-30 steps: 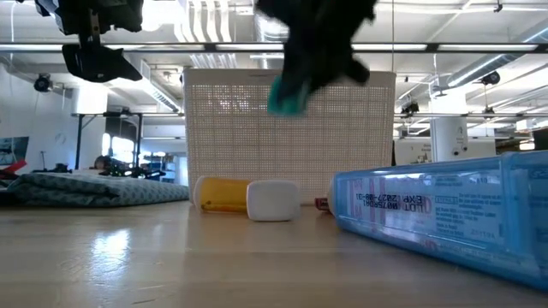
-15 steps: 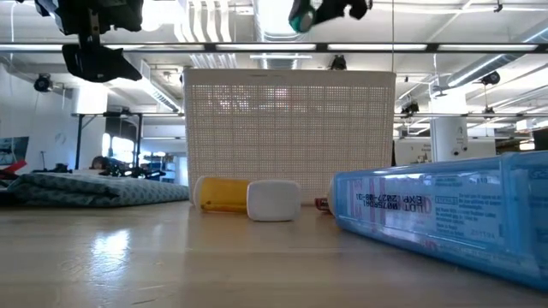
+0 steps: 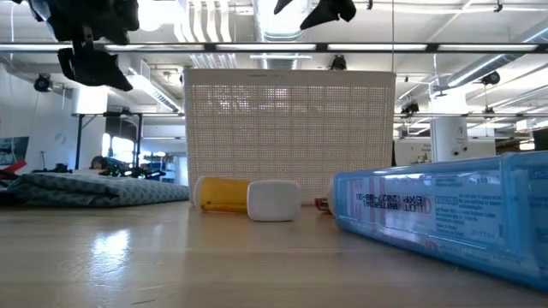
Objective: Pick & place medical supplies in basket/bin
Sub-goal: Put the red bandage into the white bin
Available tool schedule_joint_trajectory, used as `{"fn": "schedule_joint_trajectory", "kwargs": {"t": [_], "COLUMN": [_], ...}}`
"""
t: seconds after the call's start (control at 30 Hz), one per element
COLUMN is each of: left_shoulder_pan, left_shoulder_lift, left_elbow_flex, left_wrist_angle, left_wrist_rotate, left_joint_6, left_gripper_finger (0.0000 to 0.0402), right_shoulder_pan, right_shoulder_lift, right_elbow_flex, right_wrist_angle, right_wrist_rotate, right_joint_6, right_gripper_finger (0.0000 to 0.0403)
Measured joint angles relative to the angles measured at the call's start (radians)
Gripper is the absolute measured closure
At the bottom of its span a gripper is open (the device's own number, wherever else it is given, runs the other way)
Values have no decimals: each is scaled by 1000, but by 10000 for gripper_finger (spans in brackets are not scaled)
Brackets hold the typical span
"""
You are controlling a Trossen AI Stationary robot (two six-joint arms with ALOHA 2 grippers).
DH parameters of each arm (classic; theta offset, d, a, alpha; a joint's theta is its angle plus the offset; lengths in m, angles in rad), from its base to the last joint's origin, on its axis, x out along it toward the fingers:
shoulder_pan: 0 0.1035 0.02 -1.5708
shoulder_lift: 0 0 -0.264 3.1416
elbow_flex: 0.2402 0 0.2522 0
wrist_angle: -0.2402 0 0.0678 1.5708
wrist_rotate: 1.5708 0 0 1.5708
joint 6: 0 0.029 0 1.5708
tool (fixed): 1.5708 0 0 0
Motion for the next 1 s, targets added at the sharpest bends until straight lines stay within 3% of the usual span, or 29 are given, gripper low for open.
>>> {"fn": "schedule_joint_trajectory", "kwargs": {"t": [0.13, 0.2, 0.37, 0.47, 0.77, 1.0], "left_shoulder_pan": [0, 0, 3, -33, -278, -376], "left_shoulder_lift": [-4, -4, 16, 42, 196, 401], "left_elbow_flex": [5, 6, 6, 6, 6, 6], "left_wrist_angle": [-117, -199, -450, -522, -492, -492], "left_wrist_rotate": [93, 153, 286, 367, 335, 330], "left_joint_6": [177, 192, -176, -188, 360, 490], "left_gripper_finger": [105, 105, 105, 105, 105, 105], "right_shoulder_pan": [42, 60, 76, 75, 75, 75], "right_shoulder_lift": [0, 0, 0, 0, 1, 1], "right_elbow_flex": [-2, -2, -2, -7, -23, -23], "right_wrist_angle": [-65, -100, -185, -228, -238, -238], "right_wrist_rotate": [-8, -9, -8, -7, -6, -6], "right_joint_6": [-98, -108, -9, 38, 0, -6], "right_gripper_finger": [51, 54, 62, 62, 65, 69]}}
